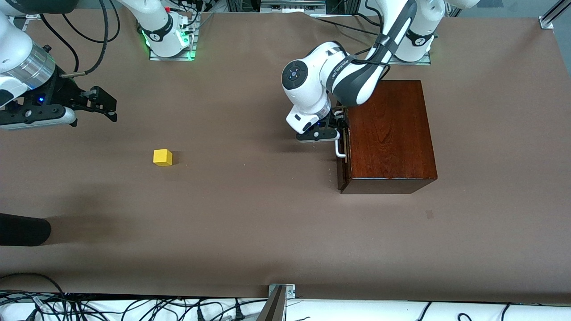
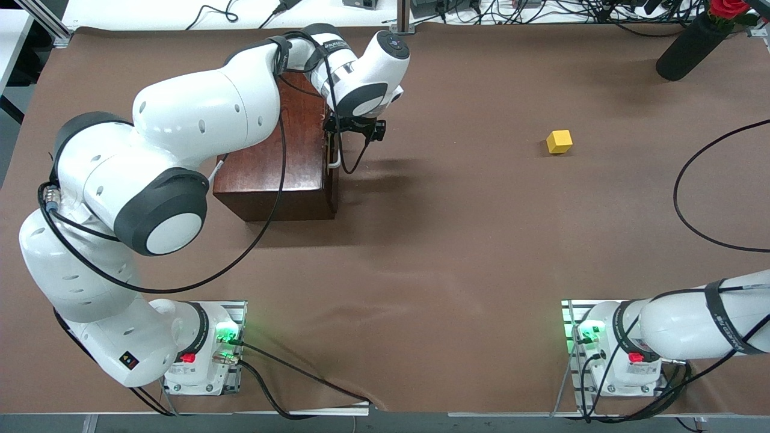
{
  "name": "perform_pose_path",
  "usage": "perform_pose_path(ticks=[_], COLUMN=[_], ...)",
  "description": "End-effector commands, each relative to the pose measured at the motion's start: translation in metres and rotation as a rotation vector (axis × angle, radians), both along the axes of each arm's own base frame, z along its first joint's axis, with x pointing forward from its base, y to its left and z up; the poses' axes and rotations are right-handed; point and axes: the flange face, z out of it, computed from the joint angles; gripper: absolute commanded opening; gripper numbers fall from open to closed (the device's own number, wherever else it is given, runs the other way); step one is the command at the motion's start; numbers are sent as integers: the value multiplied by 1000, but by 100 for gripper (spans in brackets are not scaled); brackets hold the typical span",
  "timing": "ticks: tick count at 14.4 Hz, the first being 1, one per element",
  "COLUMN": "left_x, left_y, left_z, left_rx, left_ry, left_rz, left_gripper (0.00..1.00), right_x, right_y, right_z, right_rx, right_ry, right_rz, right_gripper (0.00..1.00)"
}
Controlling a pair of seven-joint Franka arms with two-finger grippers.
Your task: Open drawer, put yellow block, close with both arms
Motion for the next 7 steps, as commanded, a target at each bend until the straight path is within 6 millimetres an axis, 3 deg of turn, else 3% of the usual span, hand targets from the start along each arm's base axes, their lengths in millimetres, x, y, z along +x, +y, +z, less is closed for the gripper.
perform_pose_path(ticks=[1, 7], left_x=[-2, -3], left_y=[4, -3], left_z=[-6, -28], left_rx=[20, 7], left_ry=[-20, -32], left_rz=[-2, 10], left_gripper=[100, 100], right_x=[1, 1], right_y=[1, 0], right_z=[5, 5], right_rx=[11, 5], right_ry=[4, 4], right_rz=[9, 10], right_gripper=[100, 100])
